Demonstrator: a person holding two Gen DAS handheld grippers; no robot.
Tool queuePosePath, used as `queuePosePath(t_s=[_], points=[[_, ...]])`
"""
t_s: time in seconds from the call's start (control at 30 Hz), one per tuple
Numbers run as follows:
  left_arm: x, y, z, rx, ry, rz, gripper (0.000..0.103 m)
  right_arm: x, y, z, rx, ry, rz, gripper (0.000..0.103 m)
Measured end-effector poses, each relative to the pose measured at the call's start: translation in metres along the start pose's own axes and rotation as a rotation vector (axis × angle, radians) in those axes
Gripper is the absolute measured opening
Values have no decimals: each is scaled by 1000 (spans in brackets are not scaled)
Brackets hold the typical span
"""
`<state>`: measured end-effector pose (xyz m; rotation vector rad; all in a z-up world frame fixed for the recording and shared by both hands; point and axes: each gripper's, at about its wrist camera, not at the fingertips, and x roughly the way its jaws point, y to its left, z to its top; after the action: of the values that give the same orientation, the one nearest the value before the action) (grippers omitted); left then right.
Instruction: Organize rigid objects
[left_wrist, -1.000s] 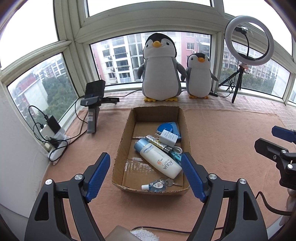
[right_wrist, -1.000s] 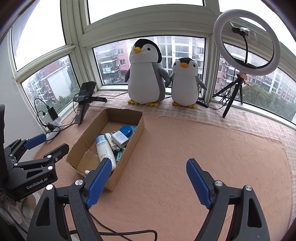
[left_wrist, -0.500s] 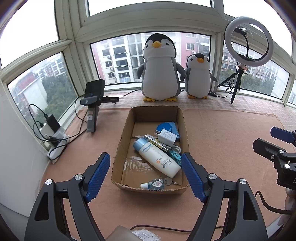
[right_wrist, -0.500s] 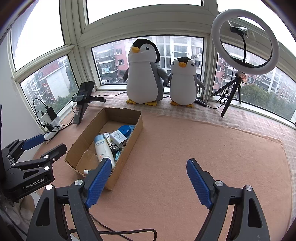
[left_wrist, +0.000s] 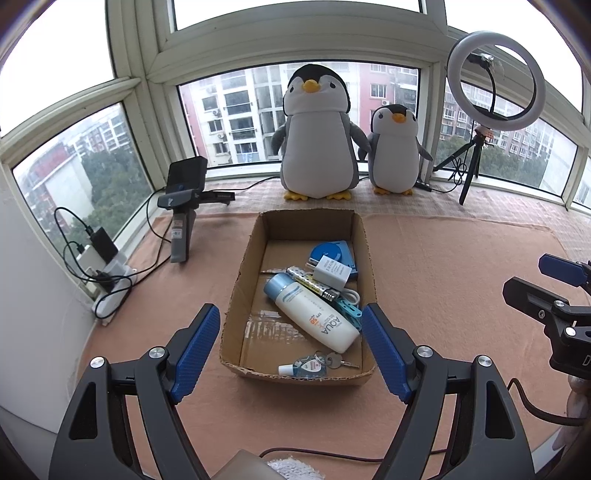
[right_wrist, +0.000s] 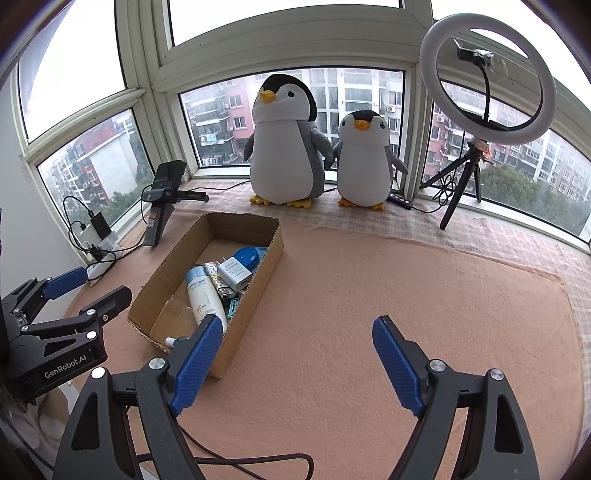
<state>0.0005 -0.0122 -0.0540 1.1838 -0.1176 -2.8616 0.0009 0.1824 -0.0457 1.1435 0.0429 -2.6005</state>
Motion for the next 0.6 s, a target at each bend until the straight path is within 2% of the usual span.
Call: queuePosePath(t_s=[0.6], points=[[0,1,-1,-3,3,1,79,3,0,-1,-1,6,2,80]])
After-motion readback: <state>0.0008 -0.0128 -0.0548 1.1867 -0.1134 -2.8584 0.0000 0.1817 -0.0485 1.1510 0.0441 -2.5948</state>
